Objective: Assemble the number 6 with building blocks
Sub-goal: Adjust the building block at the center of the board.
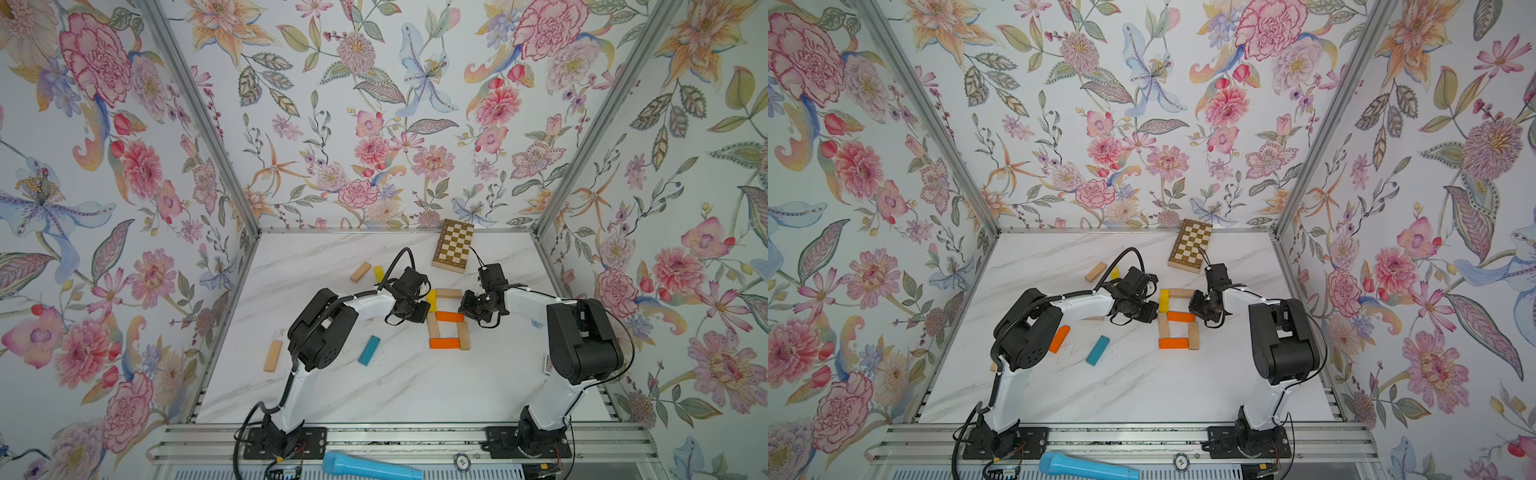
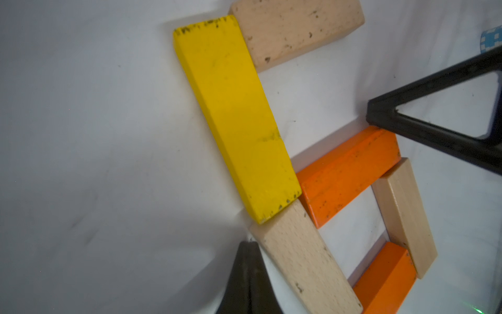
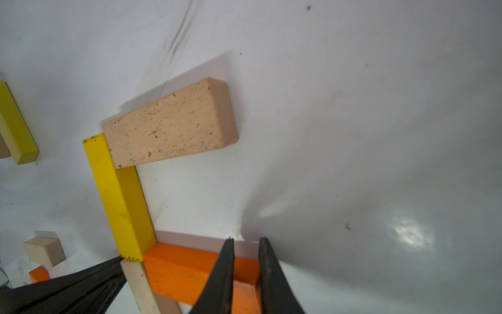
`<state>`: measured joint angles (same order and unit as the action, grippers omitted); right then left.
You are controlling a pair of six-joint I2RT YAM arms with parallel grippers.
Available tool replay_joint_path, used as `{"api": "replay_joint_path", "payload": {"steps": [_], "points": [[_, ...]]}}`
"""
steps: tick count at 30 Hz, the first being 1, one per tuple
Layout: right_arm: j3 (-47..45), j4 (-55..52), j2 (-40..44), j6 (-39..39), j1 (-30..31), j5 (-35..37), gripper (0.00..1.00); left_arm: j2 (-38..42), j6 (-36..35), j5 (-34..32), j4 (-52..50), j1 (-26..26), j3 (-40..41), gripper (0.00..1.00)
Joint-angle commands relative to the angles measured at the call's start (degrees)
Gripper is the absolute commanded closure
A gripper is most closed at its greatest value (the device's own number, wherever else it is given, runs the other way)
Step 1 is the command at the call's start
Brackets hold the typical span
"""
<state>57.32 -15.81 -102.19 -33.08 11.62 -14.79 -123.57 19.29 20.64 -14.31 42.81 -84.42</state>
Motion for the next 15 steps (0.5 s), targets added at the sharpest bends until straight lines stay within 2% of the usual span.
{"api": "replay_joint_path", "payload": {"steps": [1,15], "points": [[0.8,-1.9,-1.2,-0.6,0.2,-0.1,0.8,-1.4,-0.7,0.6,-1.2,0.4,0.1,1.0],[1.8,-2.4,-0.8,-0.1,-1.1,1.1,0.78,-2.1,-0.7,1.4,-1.5,0.4,-1.4,1.0]]}}
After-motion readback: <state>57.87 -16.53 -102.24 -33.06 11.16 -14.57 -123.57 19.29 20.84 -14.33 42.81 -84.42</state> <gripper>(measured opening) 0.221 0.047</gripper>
